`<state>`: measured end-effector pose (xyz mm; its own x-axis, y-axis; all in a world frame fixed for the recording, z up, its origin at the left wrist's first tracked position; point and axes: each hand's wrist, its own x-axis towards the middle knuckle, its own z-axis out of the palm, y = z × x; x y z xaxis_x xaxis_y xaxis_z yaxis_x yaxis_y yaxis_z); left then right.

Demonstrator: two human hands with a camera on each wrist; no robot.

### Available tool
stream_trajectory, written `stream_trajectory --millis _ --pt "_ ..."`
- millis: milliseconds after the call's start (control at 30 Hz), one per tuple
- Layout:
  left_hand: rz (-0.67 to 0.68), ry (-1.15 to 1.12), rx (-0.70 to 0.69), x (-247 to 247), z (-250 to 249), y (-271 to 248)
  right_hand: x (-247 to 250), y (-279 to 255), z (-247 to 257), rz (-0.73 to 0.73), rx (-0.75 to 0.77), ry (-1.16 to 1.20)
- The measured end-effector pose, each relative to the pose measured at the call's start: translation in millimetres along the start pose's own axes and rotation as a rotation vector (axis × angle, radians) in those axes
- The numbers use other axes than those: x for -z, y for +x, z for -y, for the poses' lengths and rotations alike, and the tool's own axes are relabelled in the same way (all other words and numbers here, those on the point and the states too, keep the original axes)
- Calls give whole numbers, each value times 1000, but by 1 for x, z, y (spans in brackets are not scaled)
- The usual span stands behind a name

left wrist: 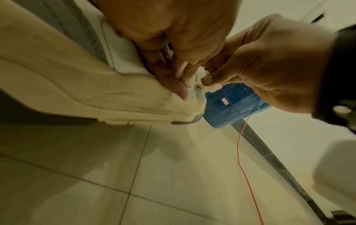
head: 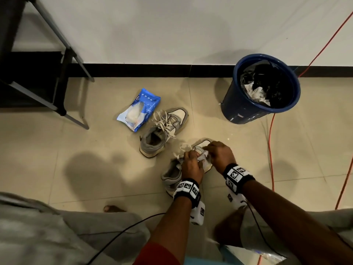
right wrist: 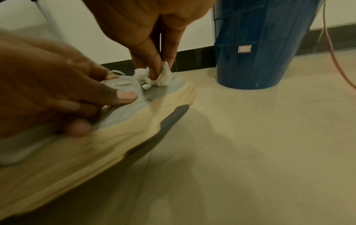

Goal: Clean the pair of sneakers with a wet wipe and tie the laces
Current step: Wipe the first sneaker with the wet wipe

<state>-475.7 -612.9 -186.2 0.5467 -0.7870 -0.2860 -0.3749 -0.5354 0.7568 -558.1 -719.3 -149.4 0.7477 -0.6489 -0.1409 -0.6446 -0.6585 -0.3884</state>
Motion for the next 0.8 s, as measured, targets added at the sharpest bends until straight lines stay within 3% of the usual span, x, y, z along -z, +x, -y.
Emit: stream_trajectory --millis 100,133,267,367,400,500,633,733,767,800 --pt "26 29 -17 -7 0 -2 15 17 -14 -55 -328 -3" --pt "27 26 -24 -9 1 -2 14 17 -10 -45 -370 14" --pt "34 4 -59 -14 6 -3 5 4 10 51 -90 13" --pt "14 0 -42 -12 6 -1 16 19 -5 23 -316 10" --pt "25 -2 -46 -12 7 -2 14 19 -4 26 -308 11" --pt "31 -21 -75 -12 6 -4 3 10 8 142 -40 0" --pt "35 41 -70 -20 10 -3 14 22 -16 24 -372 41" --pt "5 22 -87 -26 14 -3 5 17 -4 162 -141 -6" --pt "-15 42 -93 -28 15 -4 6 18 -5 167 -127 -7" --pt "-37 61 -102 -31 16 -6 9 21 -10 146 -209 10"
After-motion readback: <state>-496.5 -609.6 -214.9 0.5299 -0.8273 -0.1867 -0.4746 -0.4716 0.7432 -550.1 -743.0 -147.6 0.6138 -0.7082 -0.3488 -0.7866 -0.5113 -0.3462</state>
